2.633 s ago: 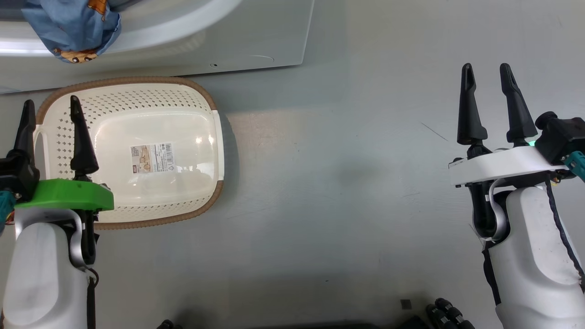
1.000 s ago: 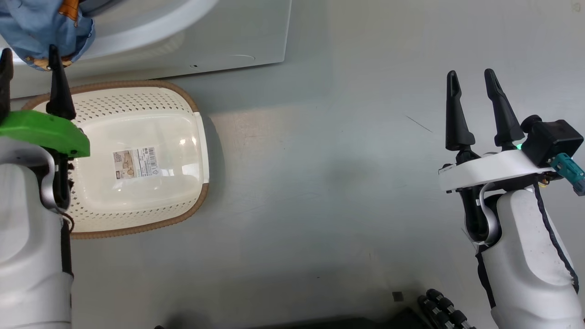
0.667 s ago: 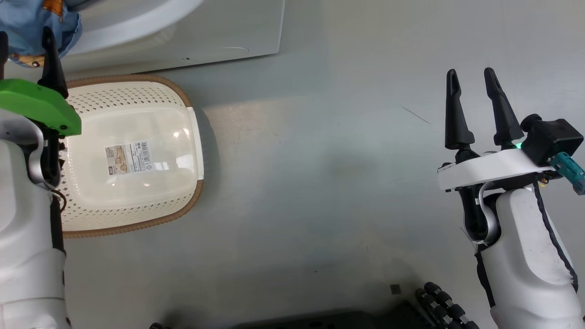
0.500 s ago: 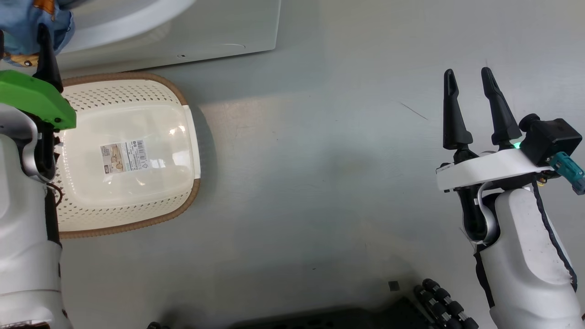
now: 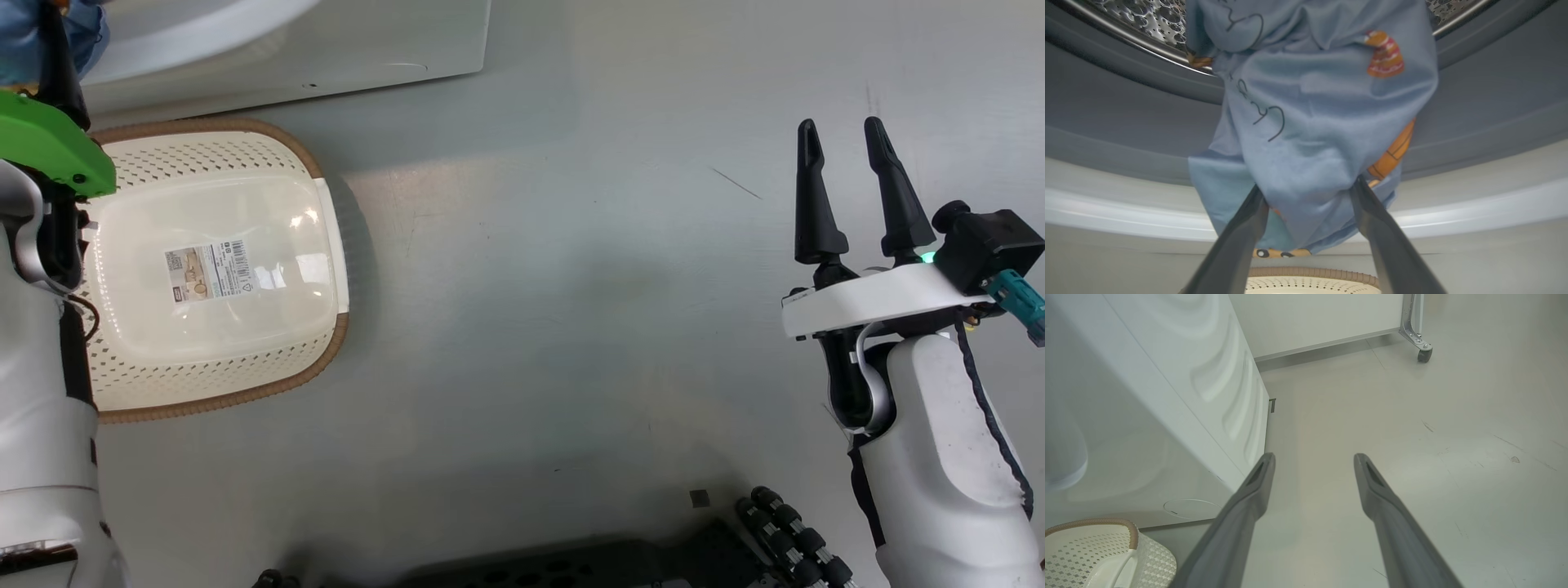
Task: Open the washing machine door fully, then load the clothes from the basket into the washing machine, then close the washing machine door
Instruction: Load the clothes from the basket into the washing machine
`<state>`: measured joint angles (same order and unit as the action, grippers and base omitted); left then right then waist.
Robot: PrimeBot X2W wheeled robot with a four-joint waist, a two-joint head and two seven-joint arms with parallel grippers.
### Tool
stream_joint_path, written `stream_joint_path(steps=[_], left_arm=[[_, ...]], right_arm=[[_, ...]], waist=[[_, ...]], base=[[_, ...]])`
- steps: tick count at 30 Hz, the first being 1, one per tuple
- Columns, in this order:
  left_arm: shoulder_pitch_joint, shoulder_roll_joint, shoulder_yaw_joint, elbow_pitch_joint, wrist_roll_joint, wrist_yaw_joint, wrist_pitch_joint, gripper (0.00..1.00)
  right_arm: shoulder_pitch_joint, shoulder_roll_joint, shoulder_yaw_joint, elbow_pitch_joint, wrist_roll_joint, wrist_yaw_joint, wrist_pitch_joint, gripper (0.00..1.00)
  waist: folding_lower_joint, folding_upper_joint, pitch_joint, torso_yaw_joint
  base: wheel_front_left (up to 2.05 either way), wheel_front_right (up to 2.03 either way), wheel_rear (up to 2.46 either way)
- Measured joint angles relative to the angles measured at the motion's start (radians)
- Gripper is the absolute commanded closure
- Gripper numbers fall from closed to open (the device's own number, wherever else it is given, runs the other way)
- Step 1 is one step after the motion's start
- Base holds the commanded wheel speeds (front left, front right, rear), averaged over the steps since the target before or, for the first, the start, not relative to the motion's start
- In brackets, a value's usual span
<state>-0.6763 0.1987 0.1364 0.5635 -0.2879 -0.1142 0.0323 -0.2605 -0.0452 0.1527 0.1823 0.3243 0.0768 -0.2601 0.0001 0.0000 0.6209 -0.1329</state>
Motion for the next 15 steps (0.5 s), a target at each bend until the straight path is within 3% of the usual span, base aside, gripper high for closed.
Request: stream_joint_path(steps=[15], left_arm=[[-0.038, 0.006, -0.048, 0.029, 0.018, -0.004, -0.105, 1.00]], right_arm=[[-0.008, 0.000, -0.012, 0.010, 0.001, -0.002, 0.000, 0.00]], waist=[[-0.0001, 0.0000, -0.039, 0.020]], base=[[0.00, 0.00, 0.00]])
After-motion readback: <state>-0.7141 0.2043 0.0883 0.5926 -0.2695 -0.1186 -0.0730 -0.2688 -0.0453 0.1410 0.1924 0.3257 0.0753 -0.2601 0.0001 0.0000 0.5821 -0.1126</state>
